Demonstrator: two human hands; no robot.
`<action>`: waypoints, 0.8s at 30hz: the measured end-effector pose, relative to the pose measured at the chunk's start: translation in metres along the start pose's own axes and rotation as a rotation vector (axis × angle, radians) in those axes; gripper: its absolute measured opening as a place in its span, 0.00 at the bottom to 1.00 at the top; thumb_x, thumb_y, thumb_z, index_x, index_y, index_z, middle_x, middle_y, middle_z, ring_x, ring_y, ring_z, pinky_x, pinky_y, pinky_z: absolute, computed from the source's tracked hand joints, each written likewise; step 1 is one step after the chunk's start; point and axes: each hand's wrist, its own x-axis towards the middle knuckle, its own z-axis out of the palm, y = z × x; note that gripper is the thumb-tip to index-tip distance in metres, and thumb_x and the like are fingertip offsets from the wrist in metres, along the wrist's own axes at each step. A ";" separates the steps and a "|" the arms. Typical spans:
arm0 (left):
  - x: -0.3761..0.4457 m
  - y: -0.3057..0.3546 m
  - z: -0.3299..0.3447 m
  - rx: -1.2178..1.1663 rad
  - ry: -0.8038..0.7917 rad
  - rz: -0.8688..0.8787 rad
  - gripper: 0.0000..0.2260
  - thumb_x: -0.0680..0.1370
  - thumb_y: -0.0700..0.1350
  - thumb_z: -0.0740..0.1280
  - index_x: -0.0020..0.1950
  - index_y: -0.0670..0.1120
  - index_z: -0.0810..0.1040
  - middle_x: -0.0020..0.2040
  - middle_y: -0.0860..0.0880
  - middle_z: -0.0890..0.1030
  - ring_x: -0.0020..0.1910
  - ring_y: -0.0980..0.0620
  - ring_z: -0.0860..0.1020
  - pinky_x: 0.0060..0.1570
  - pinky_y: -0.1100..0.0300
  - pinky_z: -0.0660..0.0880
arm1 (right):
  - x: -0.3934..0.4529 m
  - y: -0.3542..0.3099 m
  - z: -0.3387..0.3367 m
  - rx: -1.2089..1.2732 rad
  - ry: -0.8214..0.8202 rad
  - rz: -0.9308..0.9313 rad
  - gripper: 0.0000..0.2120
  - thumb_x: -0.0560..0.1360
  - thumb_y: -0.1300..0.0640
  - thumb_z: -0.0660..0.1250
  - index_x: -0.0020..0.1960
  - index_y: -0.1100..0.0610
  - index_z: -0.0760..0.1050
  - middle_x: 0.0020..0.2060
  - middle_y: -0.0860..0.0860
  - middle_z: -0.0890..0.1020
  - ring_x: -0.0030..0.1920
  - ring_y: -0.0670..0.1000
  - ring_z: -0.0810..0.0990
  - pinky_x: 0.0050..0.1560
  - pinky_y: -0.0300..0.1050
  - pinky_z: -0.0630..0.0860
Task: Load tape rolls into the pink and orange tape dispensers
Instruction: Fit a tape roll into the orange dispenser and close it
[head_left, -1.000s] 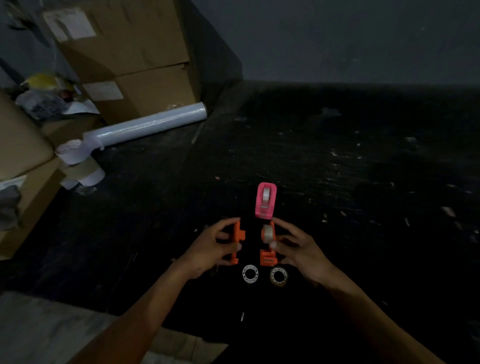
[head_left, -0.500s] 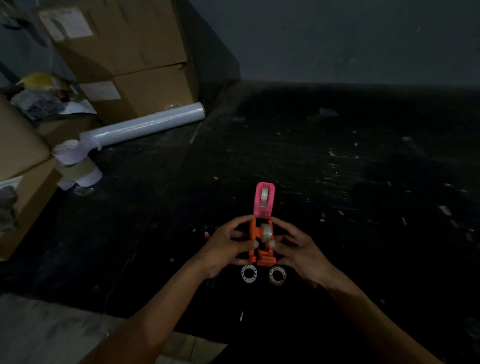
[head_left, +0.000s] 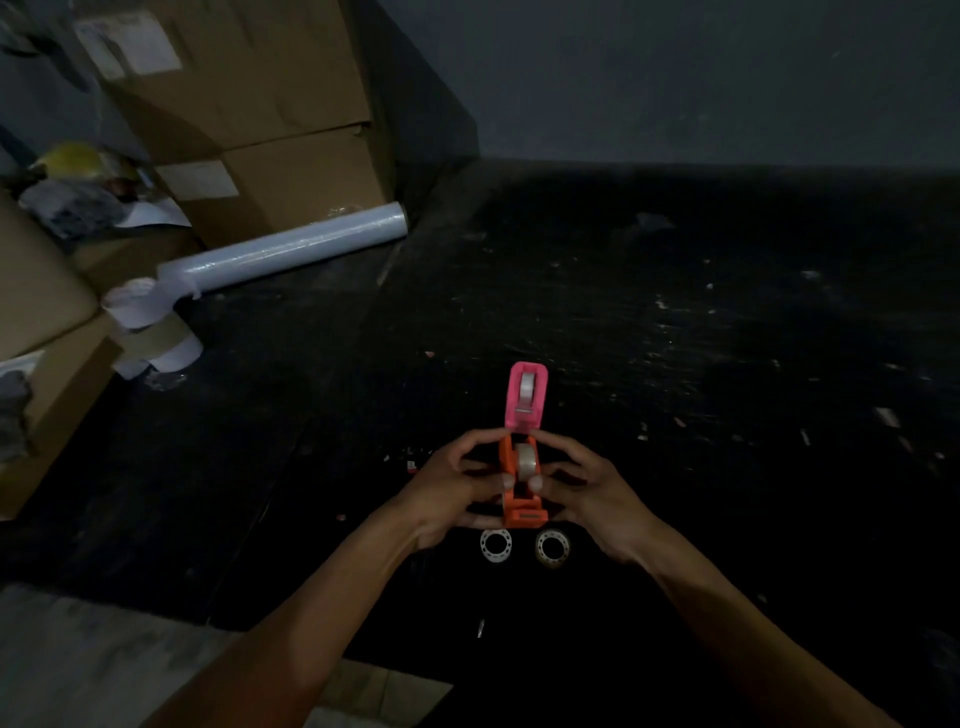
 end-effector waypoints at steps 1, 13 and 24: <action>0.001 -0.001 0.001 -0.008 0.008 0.004 0.20 0.75 0.35 0.70 0.60 0.57 0.77 0.59 0.42 0.79 0.53 0.45 0.83 0.44 0.49 0.81 | 0.001 0.000 0.000 -0.021 0.000 -0.005 0.26 0.72 0.62 0.72 0.67 0.46 0.73 0.56 0.61 0.81 0.56 0.60 0.82 0.56 0.63 0.79; 0.026 -0.018 0.014 -0.073 0.326 0.027 0.18 0.75 0.42 0.71 0.61 0.58 0.72 0.56 0.47 0.80 0.50 0.50 0.82 0.46 0.50 0.81 | 0.006 -0.004 0.004 -0.596 0.025 -0.157 0.37 0.70 0.59 0.74 0.70 0.38 0.60 0.50 0.44 0.77 0.53 0.40 0.77 0.50 0.28 0.72; 0.044 -0.043 -0.013 1.017 0.209 0.289 0.27 0.78 0.44 0.65 0.75 0.54 0.61 0.76 0.50 0.63 0.75 0.49 0.60 0.74 0.52 0.60 | 0.021 0.004 -0.024 -0.938 -0.061 -0.060 0.32 0.75 0.59 0.68 0.74 0.44 0.59 0.65 0.50 0.75 0.64 0.47 0.72 0.64 0.38 0.65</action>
